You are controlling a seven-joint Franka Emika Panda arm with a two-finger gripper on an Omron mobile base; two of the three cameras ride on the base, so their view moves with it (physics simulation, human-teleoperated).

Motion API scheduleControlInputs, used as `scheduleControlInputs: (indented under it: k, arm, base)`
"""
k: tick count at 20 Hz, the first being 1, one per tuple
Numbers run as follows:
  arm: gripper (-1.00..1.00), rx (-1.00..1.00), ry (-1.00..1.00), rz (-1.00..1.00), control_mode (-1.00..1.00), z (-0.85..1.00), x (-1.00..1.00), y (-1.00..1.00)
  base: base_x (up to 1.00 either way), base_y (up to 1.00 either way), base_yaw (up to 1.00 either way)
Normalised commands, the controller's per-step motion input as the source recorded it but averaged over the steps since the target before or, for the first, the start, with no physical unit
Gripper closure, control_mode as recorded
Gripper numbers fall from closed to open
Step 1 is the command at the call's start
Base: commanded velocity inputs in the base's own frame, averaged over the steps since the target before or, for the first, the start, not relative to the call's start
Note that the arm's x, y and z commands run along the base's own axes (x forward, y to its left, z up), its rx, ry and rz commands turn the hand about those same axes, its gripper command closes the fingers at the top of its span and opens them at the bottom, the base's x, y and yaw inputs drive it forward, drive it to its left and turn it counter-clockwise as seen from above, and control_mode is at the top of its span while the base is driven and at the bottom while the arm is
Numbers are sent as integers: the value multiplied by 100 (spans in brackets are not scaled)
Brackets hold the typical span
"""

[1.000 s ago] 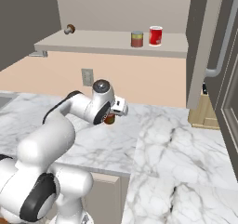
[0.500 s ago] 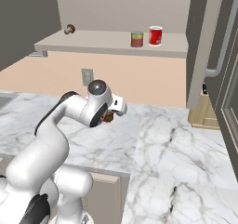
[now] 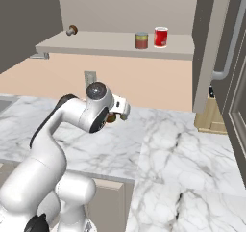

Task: Pick the cans from the counter and place them in their designated side in the cabinet.

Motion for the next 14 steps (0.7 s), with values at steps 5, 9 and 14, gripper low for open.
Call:
scheduleControlInputs:
  k: [5,9,14]
  arm:
    - [100,-1,-5,0,-100,27,-13,0]
    - [100,-2,2,0,-100,29,-19,0]
    - [100,-3,6,0,-100,28,-24,0]
  base:
    - [0,0,0]
    - [0,0,0]
    - [0,0,0]
